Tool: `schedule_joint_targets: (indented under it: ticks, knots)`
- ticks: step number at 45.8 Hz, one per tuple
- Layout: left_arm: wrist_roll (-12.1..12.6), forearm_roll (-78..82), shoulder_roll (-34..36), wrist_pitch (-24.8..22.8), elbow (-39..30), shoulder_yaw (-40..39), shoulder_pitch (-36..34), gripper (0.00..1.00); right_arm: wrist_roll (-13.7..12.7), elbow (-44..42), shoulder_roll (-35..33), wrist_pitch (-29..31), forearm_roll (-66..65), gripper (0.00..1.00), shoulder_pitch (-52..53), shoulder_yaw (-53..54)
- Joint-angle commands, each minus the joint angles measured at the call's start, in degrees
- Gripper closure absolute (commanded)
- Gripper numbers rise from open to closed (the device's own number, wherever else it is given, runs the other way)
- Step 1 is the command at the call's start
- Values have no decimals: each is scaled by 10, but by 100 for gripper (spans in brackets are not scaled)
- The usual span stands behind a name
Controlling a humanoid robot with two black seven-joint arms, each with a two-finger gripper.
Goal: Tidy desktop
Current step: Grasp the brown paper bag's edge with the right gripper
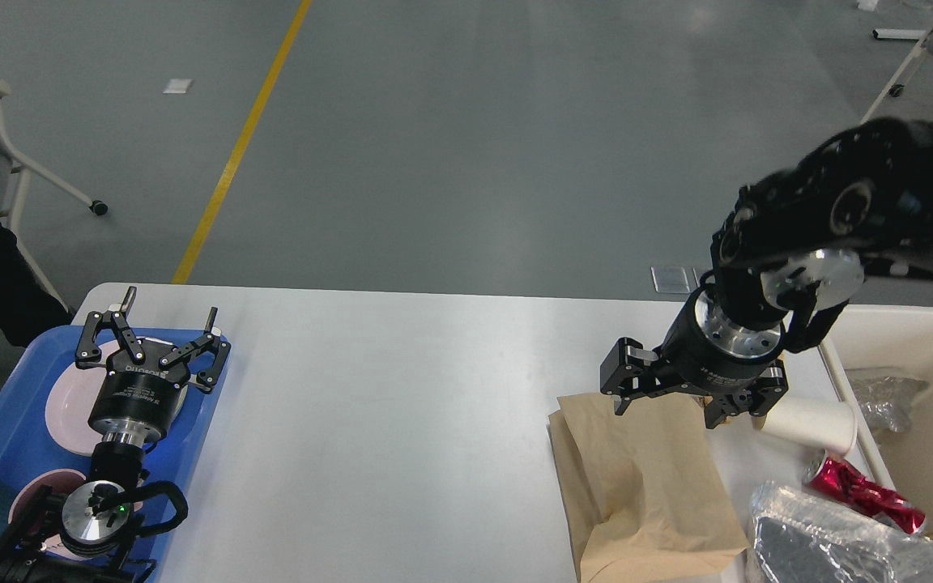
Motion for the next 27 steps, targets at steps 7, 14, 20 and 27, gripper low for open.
schedule_joint_targets:
  ticks: [7, 14, 20, 27]
  knots:
    - [0, 0, 0, 0, 0, 0, 0, 4, -2, -39, 23, -40, -30, 4, -87, 29]
    - [0, 0, 0, 0, 1, 0, 0, 4, -4, -81, 68, -58, -72, 4, -160, 30]
    - [0, 0, 0, 0, 0, 0, 0, 4, -8, -105, 81, -87, -73, 4, -210, 22]
    - [0, 0, 0, 0, 1, 0, 0, 4, -8, -113, 89, -98, -77, 3, -237, 22]
